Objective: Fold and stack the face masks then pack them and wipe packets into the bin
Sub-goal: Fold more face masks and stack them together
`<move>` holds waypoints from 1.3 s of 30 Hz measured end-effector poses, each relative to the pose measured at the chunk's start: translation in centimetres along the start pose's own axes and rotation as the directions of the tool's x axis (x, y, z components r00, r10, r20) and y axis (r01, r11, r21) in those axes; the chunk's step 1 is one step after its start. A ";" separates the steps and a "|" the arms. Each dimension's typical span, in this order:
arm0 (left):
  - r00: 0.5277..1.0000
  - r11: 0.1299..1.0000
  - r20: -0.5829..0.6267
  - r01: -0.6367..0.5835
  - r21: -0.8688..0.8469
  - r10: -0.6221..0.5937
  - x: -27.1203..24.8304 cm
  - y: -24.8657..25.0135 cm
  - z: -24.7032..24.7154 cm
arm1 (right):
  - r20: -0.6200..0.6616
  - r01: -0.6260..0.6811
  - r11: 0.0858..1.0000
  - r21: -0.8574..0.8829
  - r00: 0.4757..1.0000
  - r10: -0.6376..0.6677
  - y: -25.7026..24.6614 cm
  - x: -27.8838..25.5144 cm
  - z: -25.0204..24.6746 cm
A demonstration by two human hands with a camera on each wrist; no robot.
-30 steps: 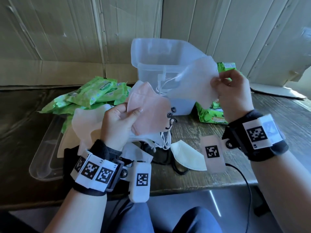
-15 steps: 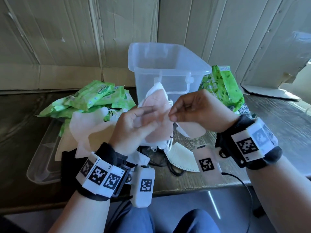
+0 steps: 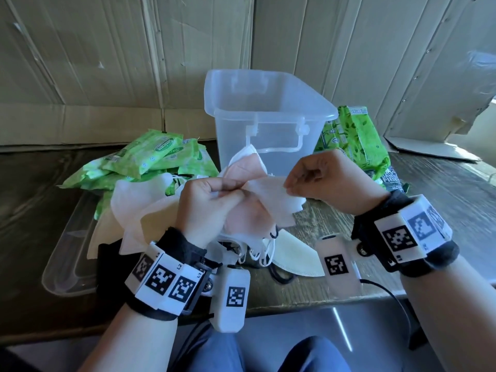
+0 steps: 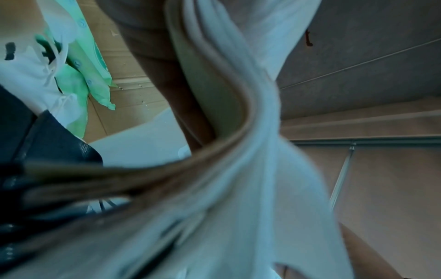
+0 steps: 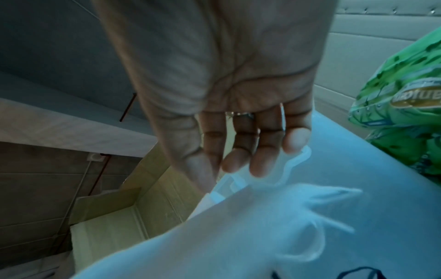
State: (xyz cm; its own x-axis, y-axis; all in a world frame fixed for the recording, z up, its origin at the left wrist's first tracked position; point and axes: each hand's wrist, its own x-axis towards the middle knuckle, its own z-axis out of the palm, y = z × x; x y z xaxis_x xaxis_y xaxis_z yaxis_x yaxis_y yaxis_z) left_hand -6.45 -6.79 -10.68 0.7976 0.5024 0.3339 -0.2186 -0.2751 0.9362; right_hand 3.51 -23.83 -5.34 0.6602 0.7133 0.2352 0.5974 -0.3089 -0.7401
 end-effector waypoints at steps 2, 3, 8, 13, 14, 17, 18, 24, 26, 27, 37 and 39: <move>1.000 1.000 0.005 0.025 -0.014 -0.025 0.1 -0.1 -0.1 | -0.085 0.006 1.000 -0.003 0.996 -0.007 0.1 0.1 -0.1; 0.999 0.999 0.007 0.037 -0.017 -0.037 0.1 -0.2 -0.1 | -0.101 0.028 1.000 0.008 0.995 -0.027 0.1 0.2 -0.1; 0.995 0.996 -0.064 0.083 0.012 -0.082 0.5 -0.7 0.1 | 0.144 0.121 0.992 0.025 0.982 -0.124 -0.2 -0.4 0.8; 0.993 0.997 -0.102 0.067 0.025 -0.065 0.6 -0.7 -0.4 | 0.154 0.180 0.955 -0.238 0.977 -0.146 0.2 -0.2 2.6; 0.992 0.997 -0.107 0.071 0.014 -0.069 0.6 -0.7 -0.6 | 0.141 0.168 0.951 -0.258 0.981 -0.136 0.2 -0.1 2.6; 0.992 0.997 -0.098 0.076 -0.028 -0.078 0.5 -0.5 -0.8 | 0.048 0.224 0.947 -0.228 0.974 -0.219 0.5 0.2 2.5; 0.994 0.997 -0.087 0.070 -0.030 -0.072 0.4 -0.5 -0.8 | -0.015 0.236 0.952 -0.196 0.970 -0.244 0.6 0.4 2.4; 0.998 0.996 -0.001 0.068 -0.054 -0.068 0.1 -0.5 -0.5 | -0.287 0.209 0.978 0.020 0.938 -0.195 0.3 0.6 1.9; 0.998 0.996 0.031 0.058 -0.062 -0.056 0.0 -0.5 -0.5 | -0.324 0.272 0.951 0.150 0.922 -0.212 0.1 0.6 1.5; 0.998 0.996 0.039 0.057 -0.073 -0.055 -0.1 -0.3 -0.5 | -0.309 0.312 0.917 0.250 0.923 -0.230 -0.1 0.5 1.4; 0.978 0.991 0.201 -0.019 -0.136 0.046 -1.1 0.8 -0.3 | -0.029 0.018 0.947 0.320 1.000 -0.009 -0.3 0.6 3.2; 0.982 0.988 0.183 -0.013 -0.153 0.041 -1.0 0.7 -0.3 | -0.050 0.019 0.931 0.364 0.999 0.000 -0.3 0.6 3.4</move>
State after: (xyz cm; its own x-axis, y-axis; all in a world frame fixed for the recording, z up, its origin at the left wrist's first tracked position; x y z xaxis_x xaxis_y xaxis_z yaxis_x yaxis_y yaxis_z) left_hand -7.55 -7.28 -10.38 0.8775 0.3320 0.3462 -0.3122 -0.1525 0.9377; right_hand 2.15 -21.14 -7.14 0.6819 0.6811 0.2668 0.4028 -0.0452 -0.9142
